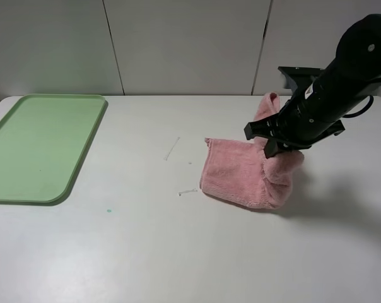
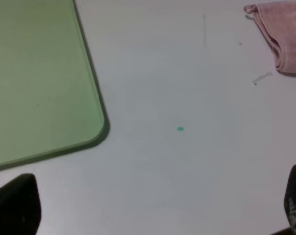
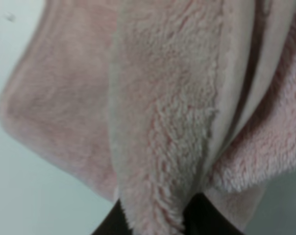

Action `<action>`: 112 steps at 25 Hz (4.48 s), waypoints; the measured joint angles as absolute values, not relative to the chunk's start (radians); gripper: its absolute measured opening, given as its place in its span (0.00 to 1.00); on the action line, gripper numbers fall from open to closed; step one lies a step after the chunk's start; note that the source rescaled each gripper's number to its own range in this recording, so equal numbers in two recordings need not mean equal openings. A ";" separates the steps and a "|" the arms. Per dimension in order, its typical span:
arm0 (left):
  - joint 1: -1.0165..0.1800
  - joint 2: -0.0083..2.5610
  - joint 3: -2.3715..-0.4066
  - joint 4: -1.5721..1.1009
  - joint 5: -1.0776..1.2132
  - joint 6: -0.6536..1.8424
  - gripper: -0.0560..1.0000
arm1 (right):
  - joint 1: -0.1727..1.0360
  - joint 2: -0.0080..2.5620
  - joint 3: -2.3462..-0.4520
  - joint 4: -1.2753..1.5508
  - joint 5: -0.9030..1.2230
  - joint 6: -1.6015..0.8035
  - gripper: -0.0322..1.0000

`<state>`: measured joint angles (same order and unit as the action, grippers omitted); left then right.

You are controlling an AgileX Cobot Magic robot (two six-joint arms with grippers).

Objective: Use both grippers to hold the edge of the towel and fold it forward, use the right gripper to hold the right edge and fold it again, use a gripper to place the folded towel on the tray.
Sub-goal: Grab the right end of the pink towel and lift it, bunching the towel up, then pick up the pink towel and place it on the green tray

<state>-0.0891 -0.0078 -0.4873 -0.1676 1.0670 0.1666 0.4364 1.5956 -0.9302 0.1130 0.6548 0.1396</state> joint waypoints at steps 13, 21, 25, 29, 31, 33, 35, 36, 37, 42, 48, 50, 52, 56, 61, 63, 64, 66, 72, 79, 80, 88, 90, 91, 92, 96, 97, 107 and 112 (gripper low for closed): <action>-0.089 -0.008 -0.487 -0.168 1.067 0.167 1.00 | 0.464 1.707 -0.943 0.154 0.571 0.167 0.11; -0.089 -0.008 -0.487 -0.168 1.067 0.167 1.00 | 0.470 1.761 -0.943 0.168 0.503 0.167 0.11; -0.089 -0.008 -0.487 -0.168 1.067 0.167 1.00 | 0.497 1.778 -0.943 0.164 0.453 0.167 0.11; -0.089 -0.008 -0.487 -0.168 1.067 0.167 1.00 | 0.519 1.778 -0.943 0.164 0.404 0.167 0.11; -0.089 -0.008 -0.487 -0.168 1.067 0.167 1.00 | 0.523 1.778 -0.943 0.164 0.401 0.167 0.11; -0.089 -0.008 -0.487 -0.168 1.067 0.167 1.00 | 0.523 1.778 -0.943 0.164 0.401 0.167 0.11; -0.089 -0.008 -0.487 -0.168 1.067 0.167 1.00 | 0.523 1.779 -0.943 0.164 0.401 0.167 0.11; -0.089 -0.008 -0.487 -0.168 1.067 0.167 1.00 | 0.523 1.779 -0.943 0.164 0.401 0.167 0.11; -0.089 -0.008 -0.487 -0.168 1.067 0.167 1.00 | 0.523 1.779 -0.943 0.164 0.401 0.167 0.14; -0.089 -0.008 -0.487 -0.168 1.067 0.167 1.00 | 0.523 1.779 -0.943 0.176 0.396 0.167 0.75; -0.089 -0.008 -0.487 -0.168 1.067 0.167 1.00 | 0.534 1.765 -0.943 0.183 0.322 0.167 0.99; -0.089 -0.008 -0.487 -0.168 1.067 0.167 1.00 | 0.534 1.763 -0.943 0.184 0.321 0.167 1.00; -0.089 -0.008 -0.487 -0.168 1.067 0.167 1.00 | 0.534 1.763 -0.943 0.185 0.321 0.167 1.00; -0.089 -0.008 -0.487 -0.168 1.067 0.167 1.00 | 0.534 1.763 -0.943 0.194 0.321 0.167 1.00; -0.089 -0.008 -0.487 -0.168 1.067 0.167 1.00 | 0.534 1.737 -0.943 0.202 0.324 0.167 1.00; -0.089 -0.008 -0.487 -0.168 1.067 0.167 1.00 | 0.534 1.711 -0.943 0.203 0.324 0.167 1.00; -0.089 -0.008 -0.487 -0.168 1.067 0.167 1.00 | 0.534 1.695 -0.943 0.201 0.325 0.167 1.00; -0.089 -0.008 -0.487 -0.168 1.067 0.167 1.00 | 0.534 1.662 -0.943 0.192 0.327 0.167 1.00; -0.089 -0.008 -0.487 -0.168 1.067 0.167 1.00 | 0.534 1.574 -0.943 0.103 0.402 0.167 1.00; -0.089 -0.008 -0.487 -0.168 1.067 0.167 1.00 | 0.534 1.486 -0.943 -0.034 0.607 0.167 1.00; -0.089 -0.008 -0.487 -0.168 1.067 0.167 1.00 | 0.534 1.473 -0.943 -0.052 0.647 0.167 1.00; -0.089 -0.008 -0.487 -0.168 1.067 0.167 1.00 | 0.534 1.343 -0.943 -0.138 0.837 0.163 1.00; -0.089 -0.008 -0.487 -0.168 1.067 0.167 1.00 | 0.534 1.298 -0.943 -0.128 0.868 0.123 1.00; -0.089 -0.008 -0.487 -0.168 1.067 0.167 1.00 | 0.534 1.274 -0.943 -0.118 0.887 0.099 1.00; -0.089 -0.008 -0.487 -0.168 1.067 0.167 1.00 | 0.534 1.253 -0.943 -0.111 0.906 0.063 1.00; -0.089 -0.008 -0.487 -0.168 1.067 0.167 1.00 | 0.534 1.160 -0.943 -0.080 1.017 -0.086 1.00; -0.089 -0.008 -0.487 -0.168 1.067 0.167 1.00 | 0.534 1.138 -0.941 -0.081 1.048 -0.111 1.00; -0.089 -0.008 -0.487 -0.168 1.067 0.167 1.00 | 0.433 0.899 -0.786 -0.146 1.191 -0.122 1.00; -0.089 -0.008 -0.487 -0.168 1.067 0.167 1.00 | 0.297 0.761 -0.711 -0.140 1.203 -0.113 1.00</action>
